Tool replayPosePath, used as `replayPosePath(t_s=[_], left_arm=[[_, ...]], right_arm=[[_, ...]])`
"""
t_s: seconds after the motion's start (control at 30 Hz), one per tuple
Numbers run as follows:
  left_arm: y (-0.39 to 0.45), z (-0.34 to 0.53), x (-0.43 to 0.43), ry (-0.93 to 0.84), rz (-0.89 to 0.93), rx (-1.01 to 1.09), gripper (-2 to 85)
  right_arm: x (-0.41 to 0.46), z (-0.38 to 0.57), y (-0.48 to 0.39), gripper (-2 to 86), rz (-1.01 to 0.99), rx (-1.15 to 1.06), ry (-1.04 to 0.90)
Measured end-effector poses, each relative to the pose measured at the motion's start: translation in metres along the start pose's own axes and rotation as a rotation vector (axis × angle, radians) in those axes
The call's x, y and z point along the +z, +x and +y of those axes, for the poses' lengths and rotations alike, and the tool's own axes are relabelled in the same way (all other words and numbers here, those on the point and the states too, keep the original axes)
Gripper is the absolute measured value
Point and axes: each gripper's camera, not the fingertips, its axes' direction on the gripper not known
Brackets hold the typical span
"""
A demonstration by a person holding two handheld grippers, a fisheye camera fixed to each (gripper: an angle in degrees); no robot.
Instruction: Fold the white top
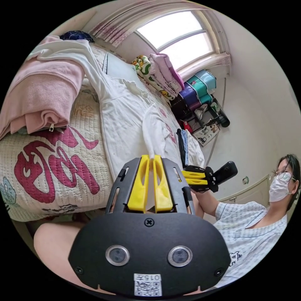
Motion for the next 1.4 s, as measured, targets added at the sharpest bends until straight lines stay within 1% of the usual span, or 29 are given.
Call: replayPosePath(t_s=[0.13,0.2,0.27,0.33,0.4,0.47,0.5,0.57,0.6,0.67,0.77,0.87,0.93,1.0,1.07,1.13,1.23,1.27,1.4], left_arm=[[0.023,0.005,0.004,0.006,0.026,0.056,-0.1],[0.026,0.005,0.01,-0.017,0.033,0.079,0.3],[0.03,0.006,0.032,-0.131,-0.074,0.105,1.4],[0.036,0.012,0.042,-0.171,-0.184,0.12,4.7],[0.044,0.018,0.042,-0.168,-0.235,0.143,6.3],[0.058,0.025,0.034,-0.13,-0.269,0.157,7.5],[0.062,0.026,0.031,-0.12,-0.268,0.164,7.6],[0.086,0.031,0.025,-0.088,-0.267,0.216,7.7],[0.093,0.032,0.025,-0.085,-0.271,0.234,7.7],[0.117,0.037,0.031,-0.084,-0.248,0.294,7.7],[0.134,0.043,0.057,-0.134,-0.157,0.344,7.6],[0.14,0.05,0.082,-0.157,-0.229,0.363,7.6],[0.136,0.051,0.09,-0.165,-0.229,0.352,7.2],[0.134,0.051,0.096,-0.186,-0.236,0.343,7.0],[0.135,0.052,0.101,-0.227,-0.292,0.356,6.5],[0.138,0.052,0.101,-0.232,-0.313,0.375,5.7],[0.136,0.046,0.095,-0.245,-0.324,0.362,3.7],[0.135,0.044,0.093,-0.252,-0.321,0.359,2.9],[0.139,0.039,0.087,-0.278,-0.357,0.392,1.4]], right_arm=[[-0.046,-0.022,0.037,1.0,-0.031,0.011,0.028],[-0.054,-0.03,0.057,1.0,-0.076,0.016,0.001],[-0.053,-0.037,0.089,1.1,-0.094,0.028,-0.069],[-0.063,-0.04,0.123,1.4,-0.129,0.066,-0.07],[-0.088,-0.044,0.173,3.0,-0.211,0.148,-0.033],[-0.134,-0.036,0.258,5.5,-0.249,0.343,0.1],[-0.147,-0.031,0.282,5.7,-0.237,0.412,0.137],[-0.19,0.006,0.378,6.2,-0.168,0.73,0.258],[-0.199,0.017,0.401,6.5,-0.144,0.817,0.274],[-0.23,0.054,0.48,8.0,-0.025,1.096,0.297],[-0.257,0.077,0.552,10.1,0.026,1.295,0.369],[-0.257,0.085,0.617,10.6,0.076,1.393,0.356],[-0.246,0.092,0.651,10.6,0.101,1.438,0.312],[-0.228,0.098,0.678,10.4,0.067,1.474,0.276],[-0.207,0.099,0.704,9.1,0.025,1.47,0.261],[-0.199,0.098,0.716,7.0,0.058,1.464,0.265],[-0.195,0.104,0.73,2.2,0.063,1.507,0.33],[-0.197,0.104,0.731,1.4,0.111,1.516,0.334],[-0.178,0.088,0.73,0.8,0.22,1.443,0.216]])
